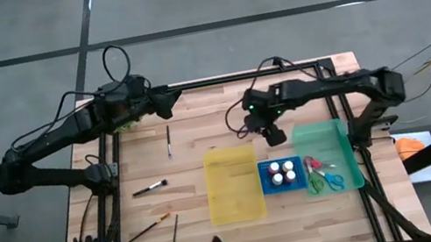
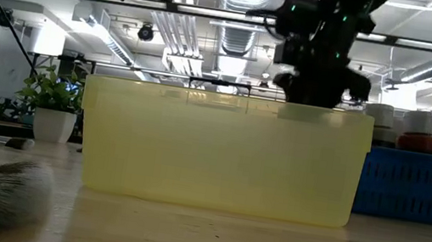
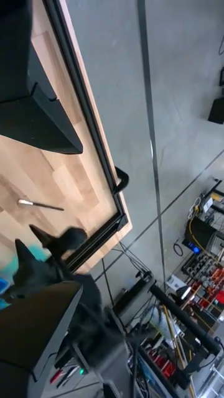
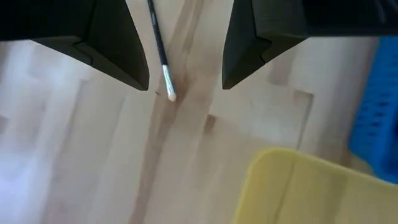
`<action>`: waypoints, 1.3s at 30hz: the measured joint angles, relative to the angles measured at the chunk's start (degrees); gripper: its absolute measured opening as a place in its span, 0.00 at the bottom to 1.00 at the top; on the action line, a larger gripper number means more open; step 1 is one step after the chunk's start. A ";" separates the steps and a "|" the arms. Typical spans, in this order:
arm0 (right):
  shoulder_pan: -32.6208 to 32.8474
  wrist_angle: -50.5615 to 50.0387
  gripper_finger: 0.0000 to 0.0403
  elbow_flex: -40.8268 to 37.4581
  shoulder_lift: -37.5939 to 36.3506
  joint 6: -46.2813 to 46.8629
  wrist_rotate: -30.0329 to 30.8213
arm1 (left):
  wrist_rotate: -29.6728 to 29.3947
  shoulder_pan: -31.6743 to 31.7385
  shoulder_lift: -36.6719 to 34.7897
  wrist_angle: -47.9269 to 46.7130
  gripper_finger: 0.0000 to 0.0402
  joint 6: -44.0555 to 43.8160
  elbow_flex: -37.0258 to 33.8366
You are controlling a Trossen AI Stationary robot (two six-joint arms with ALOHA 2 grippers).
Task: Pick & Place Paint Supplies
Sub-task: Put the right eyeshadow brush into the yellow bin
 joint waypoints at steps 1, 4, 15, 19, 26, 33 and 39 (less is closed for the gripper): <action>-0.09 0.93 0.50 -0.30 1.14 -0.67 -0.08 | -0.03 0.01 0.00 -0.01 0.90 0.14 -0.02; -0.05 3.15 0.50 -0.84 4.18 -2.28 -0.98 | -0.25 0.04 0.00 0.03 0.90 0.25 -0.02; -2.41 9.70 0.50 -2.76 10.43 -4.38 -1.32 | -0.26 0.04 0.00 -0.04 0.90 -0.77 -0.02; -4.48 11.06 0.50 -4.26 10.37 -4.51 -1.34 | -0.26 0.04 0.00 -0.29 0.90 -1.78 -0.04; -5.79 12.38 0.50 -4.77 10.19 -4.94 -2.83 | -0.24 0.00 0.00 -0.41 0.90 -2.33 -0.07; -5.89 13.20 0.50 -4.77 11.17 -6.59 -3.80 | -0.24 -0.02 -0.01 -0.38 0.90 -3.31 -0.07; -6.08 13.87 0.50 -4.77 12.90 -8.73 -4.23 | -0.24 -0.02 -0.02 -0.38 0.90 -3.70 -0.07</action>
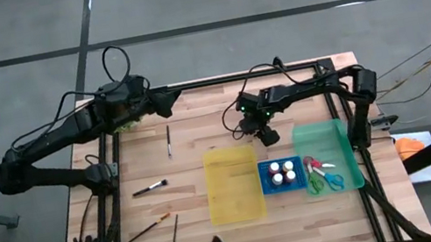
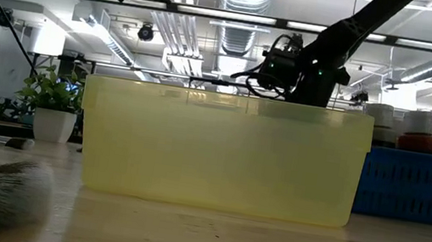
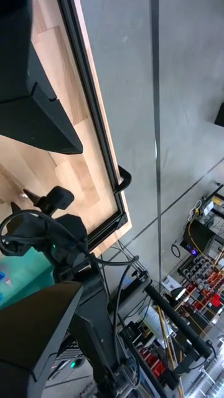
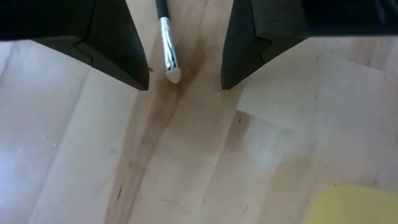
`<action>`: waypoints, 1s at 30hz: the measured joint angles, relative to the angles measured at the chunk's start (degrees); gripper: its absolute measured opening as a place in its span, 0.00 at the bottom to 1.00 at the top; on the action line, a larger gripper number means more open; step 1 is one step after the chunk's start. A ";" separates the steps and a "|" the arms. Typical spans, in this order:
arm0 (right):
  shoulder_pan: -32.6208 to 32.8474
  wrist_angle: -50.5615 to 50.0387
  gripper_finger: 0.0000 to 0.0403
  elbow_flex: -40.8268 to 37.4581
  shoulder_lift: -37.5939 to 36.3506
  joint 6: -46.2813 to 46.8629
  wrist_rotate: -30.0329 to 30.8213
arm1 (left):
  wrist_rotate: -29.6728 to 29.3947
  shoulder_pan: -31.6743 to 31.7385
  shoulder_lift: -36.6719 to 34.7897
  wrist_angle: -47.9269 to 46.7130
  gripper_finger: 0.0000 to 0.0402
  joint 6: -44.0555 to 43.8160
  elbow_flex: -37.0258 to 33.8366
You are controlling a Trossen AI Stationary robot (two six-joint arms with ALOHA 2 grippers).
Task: Pick & Place Paint Supplies
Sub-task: Put the right eyeshadow brush into the yellow bin
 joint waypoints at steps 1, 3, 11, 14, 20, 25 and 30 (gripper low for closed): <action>0.00 -0.02 0.48 0.02 0.18 -0.13 -0.19 | 0.01 0.00 0.00 0.01 0.90 -0.02 0.00; -0.18 -0.22 0.44 0.15 0.76 -0.20 -0.70 | 0.02 0.00 0.00 0.00 0.90 -0.04 0.00; -1.99 -0.29 0.09 0.07 1.12 -1.13 -3.72 | 0.02 -0.02 0.00 -0.07 0.90 -0.90 0.00; -2.74 0.13 0.04 0.00 1.14 -1.22 -3.86 | 0.02 -0.02 0.00 -0.07 0.90 -0.91 0.00; -2.77 -1.05 0.02 0.37 -0.45 1.67 -1.88 | 0.02 -0.04 -0.02 -0.08 0.90 -1.32 0.00; -2.92 -1.76 0.02 3.26 -7.05 6.63 -2.17 | 0.02 -0.09 -0.02 -0.26 0.90 -1.28 0.00; -2.87 -0.37 0.02 5.73 -14.13 17.00 -9.70 | 0.02 -0.09 -0.02 -0.97 0.90 -1.02 0.00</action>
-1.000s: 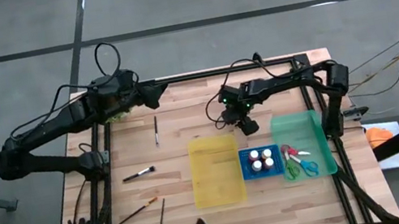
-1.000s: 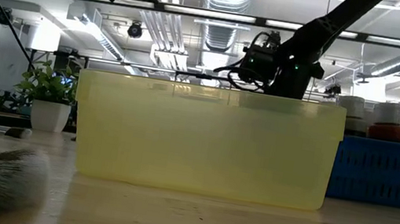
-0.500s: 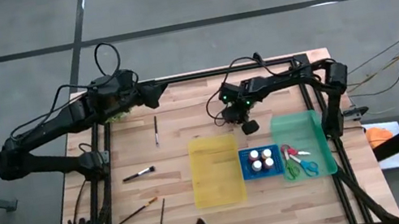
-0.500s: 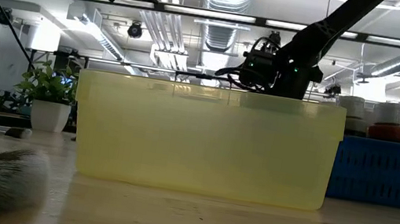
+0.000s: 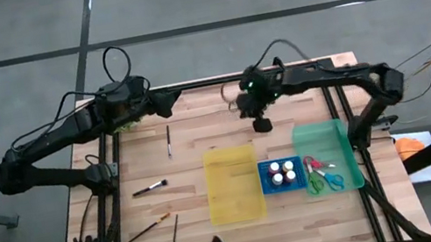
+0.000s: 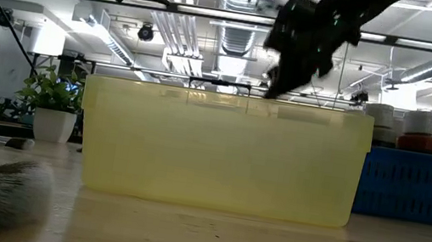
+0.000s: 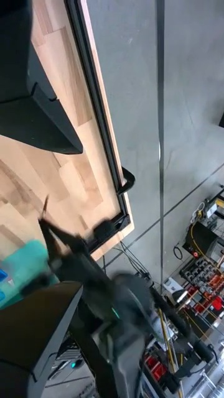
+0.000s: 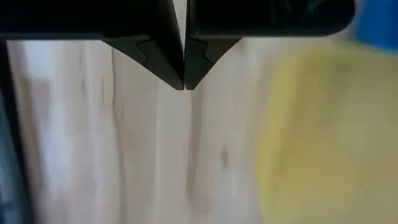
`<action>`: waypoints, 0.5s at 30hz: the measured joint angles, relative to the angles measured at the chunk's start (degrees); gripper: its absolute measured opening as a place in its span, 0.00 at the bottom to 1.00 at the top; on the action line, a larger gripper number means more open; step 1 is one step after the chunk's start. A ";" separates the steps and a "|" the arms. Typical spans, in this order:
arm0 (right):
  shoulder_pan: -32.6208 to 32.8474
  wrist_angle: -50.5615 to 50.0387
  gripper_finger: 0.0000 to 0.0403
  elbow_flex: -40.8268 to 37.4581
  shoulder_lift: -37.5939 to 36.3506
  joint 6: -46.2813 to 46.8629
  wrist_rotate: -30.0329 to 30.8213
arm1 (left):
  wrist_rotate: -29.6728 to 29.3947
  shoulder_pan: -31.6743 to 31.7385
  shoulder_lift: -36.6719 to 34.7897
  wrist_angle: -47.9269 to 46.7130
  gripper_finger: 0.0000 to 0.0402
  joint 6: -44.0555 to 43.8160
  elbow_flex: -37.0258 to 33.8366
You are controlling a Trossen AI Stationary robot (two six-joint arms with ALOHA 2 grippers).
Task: Pick & Place Paint Supplies
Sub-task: Put the right eyeshadow brush into the yellow bin
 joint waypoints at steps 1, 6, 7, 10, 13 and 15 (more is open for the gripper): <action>0.09 1.02 0.02 0.23 -1.56 2.54 -2.23 | 0.00 0.00 0.00 0.02 0.90 0.12 0.00; 4.36 1.97 0.02 1.04 -7.36 9.92 -7.40 | -0.22 0.00 0.00 0.00 0.90 1.25 0.00; 5.52 1.99 0.02 1.14 -8.50 10.89 -8.13 | -0.41 0.00 0.00 -0.02 0.90 1.28 0.00; 9.49 2.29 0.02 1.71 -11.11 13.83 -10.09 | -0.68 0.00 0.00 -0.02 0.90 1.65 0.00; 14.28 2.52 0.02 1.76 -12.05 15.45 -10.51 | -0.85 0.00 0.00 -0.02 0.90 1.67 0.00; 17.27 3.51 0.02 1.55 -11.62 16.12 -10.52 | -0.85 0.00 0.00 -0.02 0.90 1.67 0.00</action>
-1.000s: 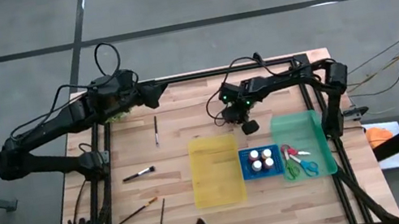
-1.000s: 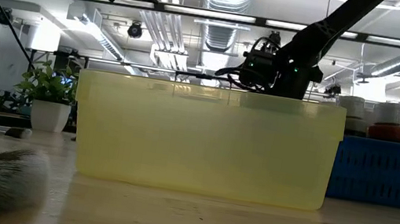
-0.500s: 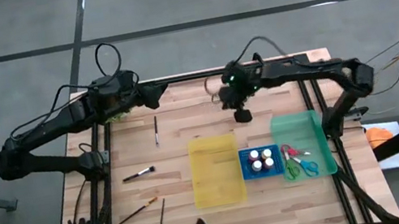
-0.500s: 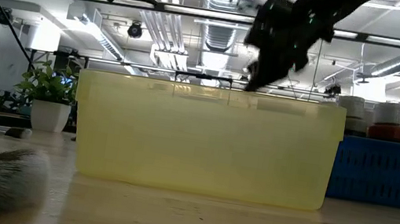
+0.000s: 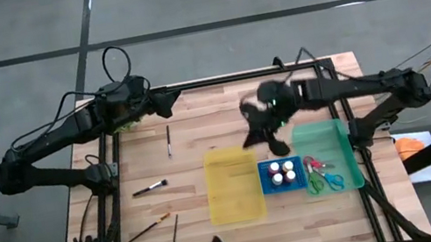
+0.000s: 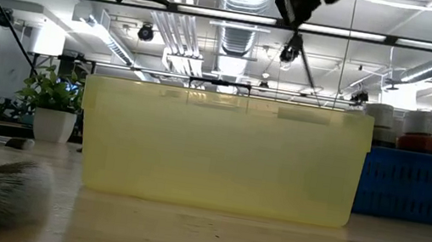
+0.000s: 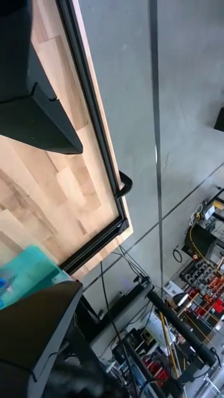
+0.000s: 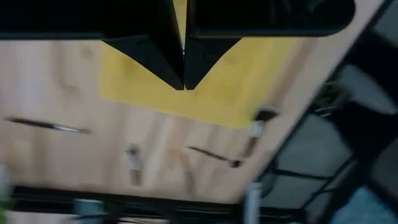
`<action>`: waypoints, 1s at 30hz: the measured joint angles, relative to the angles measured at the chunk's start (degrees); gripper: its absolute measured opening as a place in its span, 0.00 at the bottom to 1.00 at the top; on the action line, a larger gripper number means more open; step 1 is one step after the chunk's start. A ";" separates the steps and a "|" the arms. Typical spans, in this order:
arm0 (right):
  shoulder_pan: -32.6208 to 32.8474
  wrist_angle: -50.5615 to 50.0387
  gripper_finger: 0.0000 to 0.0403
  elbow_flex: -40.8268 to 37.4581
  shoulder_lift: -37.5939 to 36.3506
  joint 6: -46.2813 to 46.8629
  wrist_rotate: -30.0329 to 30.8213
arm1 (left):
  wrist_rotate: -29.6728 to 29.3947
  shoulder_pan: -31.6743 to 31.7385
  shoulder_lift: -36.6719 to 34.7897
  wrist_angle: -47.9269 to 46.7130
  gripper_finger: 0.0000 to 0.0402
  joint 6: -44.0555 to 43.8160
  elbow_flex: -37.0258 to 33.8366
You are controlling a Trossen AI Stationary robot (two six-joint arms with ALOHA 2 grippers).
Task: Pick & Place Paint Supplies
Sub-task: Put the right eyeshadow brush into the yellow bin
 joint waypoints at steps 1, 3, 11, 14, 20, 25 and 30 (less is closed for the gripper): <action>1.32 0.81 0.02 -0.04 0.56 0.24 0.35 | -0.02 0.00 0.00 0.00 0.90 0.00 0.00; 3.14 2.30 0.02 -0.24 2.18 -0.04 1.60 | 0.00 0.00 0.00 -0.03 0.90 -0.01 0.00; 5.07 6.89 0.02 -0.31 11.66 -0.10 -0.61 | 0.90 -1.06 -0.02 -0.26 0.90 -0.41 0.00; 4.98 7.12 0.02 -0.38 14.59 -0.26 -4.63 | 1.10 -1.88 0.00 -0.93 0.90 -0.41 0.00; 5.01 6.75 0.02 -0.35 18.67 1.06 -8.60 | 2.16 -3.27 0.00 -5.04 0.90 1.18 0.00; 4.92 7.23 0.02 -0.31 19.44 1.94 -9.35 | 2.17 -4.20 0.00 -9.35 0.90 1.49 0.00; 4.94 7.24 0.02 -0.31 19.08 1.40 -9.38 | 2.16 -4.78 0.00 -13.82 0.90 1.49 0.00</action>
